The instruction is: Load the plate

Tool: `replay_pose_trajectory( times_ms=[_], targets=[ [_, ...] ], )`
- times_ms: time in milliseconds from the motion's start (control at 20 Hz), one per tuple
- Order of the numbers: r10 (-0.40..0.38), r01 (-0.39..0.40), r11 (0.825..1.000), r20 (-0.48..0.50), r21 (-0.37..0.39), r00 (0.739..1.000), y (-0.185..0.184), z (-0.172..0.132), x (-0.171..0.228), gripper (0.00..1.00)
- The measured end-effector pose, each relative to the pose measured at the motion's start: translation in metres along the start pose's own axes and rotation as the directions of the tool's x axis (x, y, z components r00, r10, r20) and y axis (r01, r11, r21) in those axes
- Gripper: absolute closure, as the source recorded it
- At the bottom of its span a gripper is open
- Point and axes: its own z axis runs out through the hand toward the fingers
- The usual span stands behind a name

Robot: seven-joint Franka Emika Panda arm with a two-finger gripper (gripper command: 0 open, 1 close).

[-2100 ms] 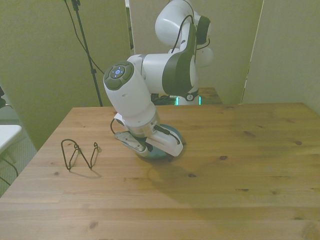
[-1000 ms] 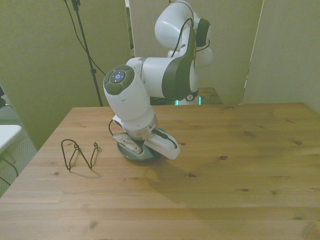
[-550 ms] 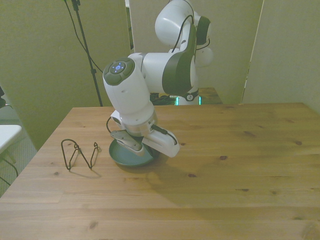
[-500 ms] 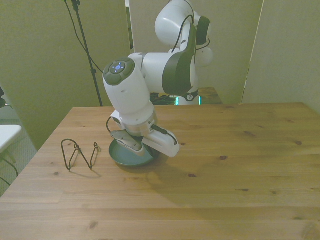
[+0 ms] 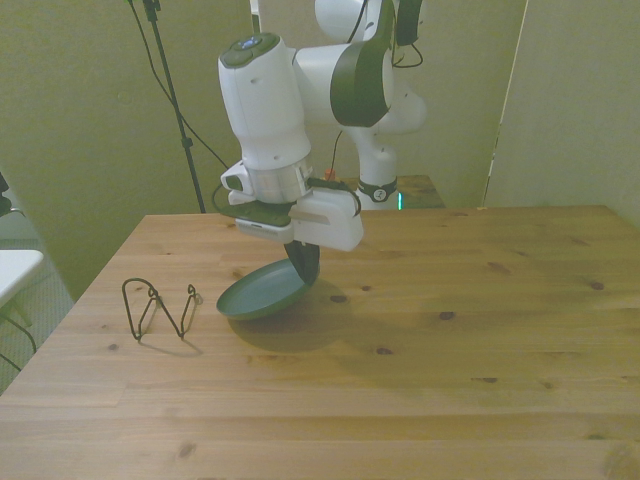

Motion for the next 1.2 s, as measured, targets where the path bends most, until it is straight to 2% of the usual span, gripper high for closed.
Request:
replay_pose_trajectory(
  times_ms=[150,350,650,850,1100,1200],
  targets=[
    [-0.033,0.032,0.997,0.006,0.069,0.999,0.018,-0.037,-0.008,1.0],
    [-0.049,0.044,0.984,0.023,0.172,0.999,0.045,-0.079,-0.01,1.0],
    [-0.026,0.004,0.958,0.074,0.287,0.997,0.077,-0.102,0.013,1.0],
    [0.057,-0.103,0.908,0.125,0.405,0.991,0.106,-0.123,0.048,1.0],
    [0.146,-0.201,0.844,0.147,0.498,0.978,0.135,-0.14,0.08,1.0],
    [0.183,-0.239,0.808,0.156,0.539,0.971,0.142,-0.143,0.092,1.0]
  ],
)
